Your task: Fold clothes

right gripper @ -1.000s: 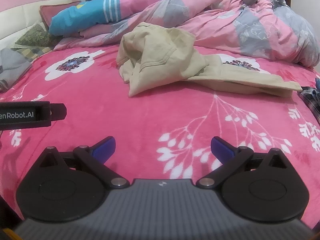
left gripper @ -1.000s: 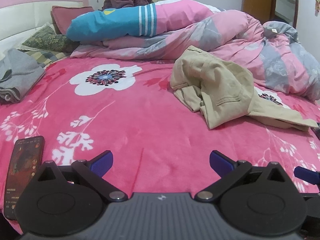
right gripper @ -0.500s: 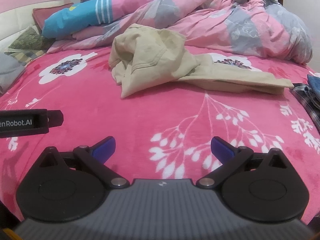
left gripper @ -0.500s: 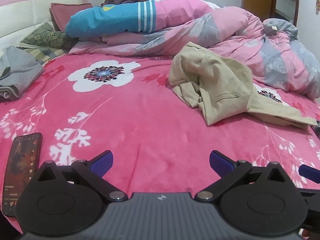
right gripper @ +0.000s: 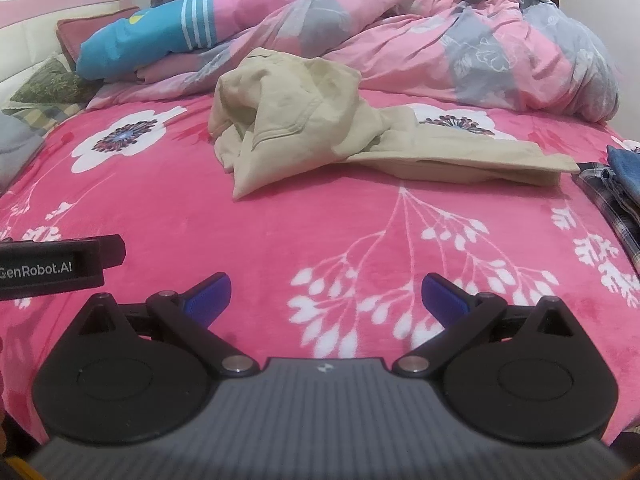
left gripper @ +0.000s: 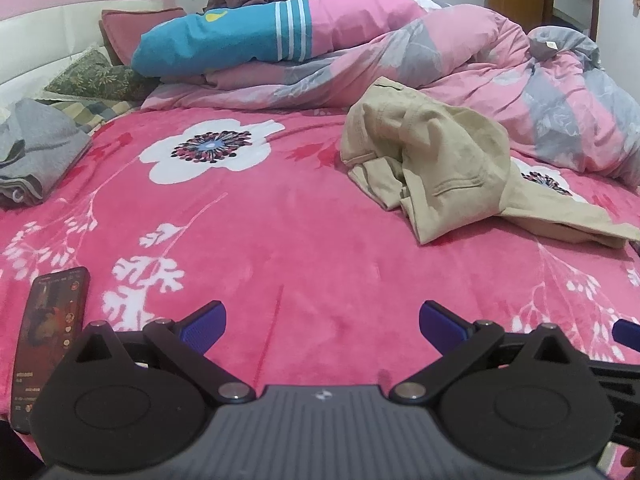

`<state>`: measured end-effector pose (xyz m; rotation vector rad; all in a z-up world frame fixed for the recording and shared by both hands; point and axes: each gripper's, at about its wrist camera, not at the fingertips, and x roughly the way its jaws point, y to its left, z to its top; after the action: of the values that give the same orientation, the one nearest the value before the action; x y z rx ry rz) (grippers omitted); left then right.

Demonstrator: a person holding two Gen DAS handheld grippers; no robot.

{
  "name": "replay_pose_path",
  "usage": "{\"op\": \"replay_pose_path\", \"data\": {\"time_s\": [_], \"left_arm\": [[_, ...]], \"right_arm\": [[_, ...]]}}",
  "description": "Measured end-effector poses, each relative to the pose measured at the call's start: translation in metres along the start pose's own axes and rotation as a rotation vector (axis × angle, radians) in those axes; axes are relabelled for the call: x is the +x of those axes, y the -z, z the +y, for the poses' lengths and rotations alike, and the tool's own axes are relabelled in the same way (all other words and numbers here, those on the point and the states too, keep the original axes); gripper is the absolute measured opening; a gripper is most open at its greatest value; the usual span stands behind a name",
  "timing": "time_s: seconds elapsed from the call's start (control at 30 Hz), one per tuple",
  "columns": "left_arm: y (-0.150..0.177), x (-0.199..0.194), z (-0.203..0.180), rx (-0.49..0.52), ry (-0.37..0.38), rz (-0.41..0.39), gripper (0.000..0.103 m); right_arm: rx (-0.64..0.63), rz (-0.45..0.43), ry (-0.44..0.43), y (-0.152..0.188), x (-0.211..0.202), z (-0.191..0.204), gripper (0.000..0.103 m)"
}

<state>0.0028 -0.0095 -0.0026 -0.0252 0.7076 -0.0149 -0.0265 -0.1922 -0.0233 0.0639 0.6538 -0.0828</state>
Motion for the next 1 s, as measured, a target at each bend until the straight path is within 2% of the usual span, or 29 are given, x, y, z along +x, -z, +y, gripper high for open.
{"op": "replay_pose_path", "data": {"time_s": [1.0], "left_arm": [[0.0012, 0.0001, -0.0041, 0.026, -0.031, 0.003, 0.103]], "right_arm": [[-0.008, -0.003, -0.001, -0.0038, -0.0022, 0.0025, 0.102]]}}
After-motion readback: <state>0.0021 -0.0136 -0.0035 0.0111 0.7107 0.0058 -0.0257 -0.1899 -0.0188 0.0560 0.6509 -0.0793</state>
